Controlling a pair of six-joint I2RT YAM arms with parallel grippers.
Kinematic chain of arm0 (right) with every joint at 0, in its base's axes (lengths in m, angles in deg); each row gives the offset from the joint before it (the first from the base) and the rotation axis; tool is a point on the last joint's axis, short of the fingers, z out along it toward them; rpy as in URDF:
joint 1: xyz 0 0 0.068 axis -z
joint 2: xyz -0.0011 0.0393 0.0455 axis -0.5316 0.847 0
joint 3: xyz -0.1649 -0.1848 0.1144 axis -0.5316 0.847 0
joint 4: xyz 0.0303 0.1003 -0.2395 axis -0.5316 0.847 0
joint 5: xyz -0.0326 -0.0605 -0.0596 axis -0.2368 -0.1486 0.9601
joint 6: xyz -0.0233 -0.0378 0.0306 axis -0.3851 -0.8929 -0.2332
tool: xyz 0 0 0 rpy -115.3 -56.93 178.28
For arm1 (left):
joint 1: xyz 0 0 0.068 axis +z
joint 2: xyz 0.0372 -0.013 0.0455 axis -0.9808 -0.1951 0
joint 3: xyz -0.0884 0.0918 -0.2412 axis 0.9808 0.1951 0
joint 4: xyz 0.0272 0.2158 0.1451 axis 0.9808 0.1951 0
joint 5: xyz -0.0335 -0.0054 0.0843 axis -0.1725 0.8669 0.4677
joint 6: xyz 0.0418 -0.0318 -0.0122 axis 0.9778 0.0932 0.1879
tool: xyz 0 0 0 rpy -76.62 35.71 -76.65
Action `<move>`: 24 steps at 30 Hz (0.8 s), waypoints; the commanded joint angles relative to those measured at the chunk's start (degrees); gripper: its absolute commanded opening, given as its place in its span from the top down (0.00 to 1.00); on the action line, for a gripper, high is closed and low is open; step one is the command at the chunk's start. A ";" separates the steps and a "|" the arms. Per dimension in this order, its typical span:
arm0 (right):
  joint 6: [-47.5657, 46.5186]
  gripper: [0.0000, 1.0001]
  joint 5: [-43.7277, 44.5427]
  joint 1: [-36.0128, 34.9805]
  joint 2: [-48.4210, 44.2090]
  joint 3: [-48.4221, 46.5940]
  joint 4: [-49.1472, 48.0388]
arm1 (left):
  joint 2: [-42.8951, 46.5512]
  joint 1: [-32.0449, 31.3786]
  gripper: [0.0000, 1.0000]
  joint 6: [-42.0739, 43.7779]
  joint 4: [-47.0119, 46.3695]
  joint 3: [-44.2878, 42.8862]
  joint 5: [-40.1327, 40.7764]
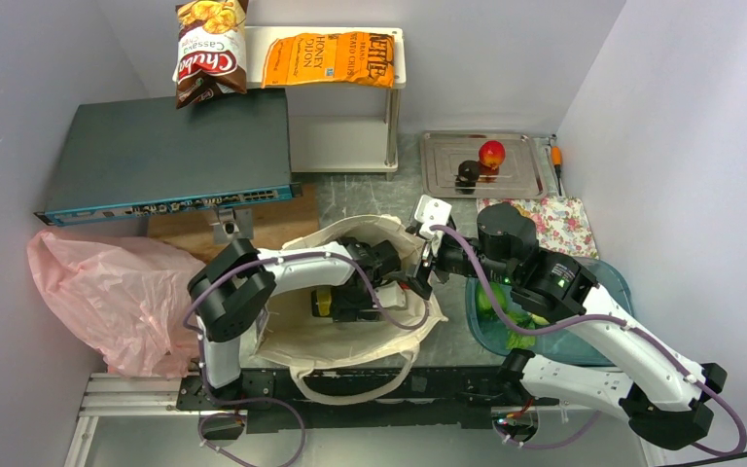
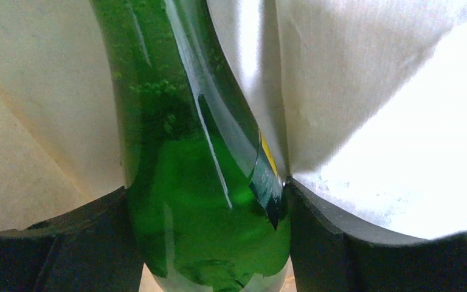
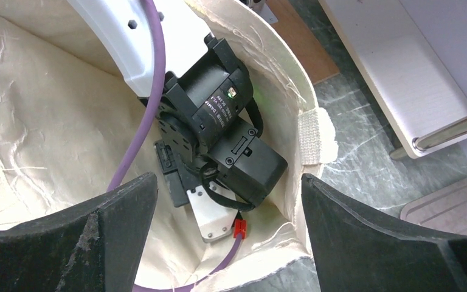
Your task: Untie the knot of the grocery bags and take out the mixed food
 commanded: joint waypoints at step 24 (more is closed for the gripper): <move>7.70 0.12 -2.53 1.31 1.13 -2.22 -8.00 | 46.63 9.39 1.00 -3.60 -23.89 15.38 -28.03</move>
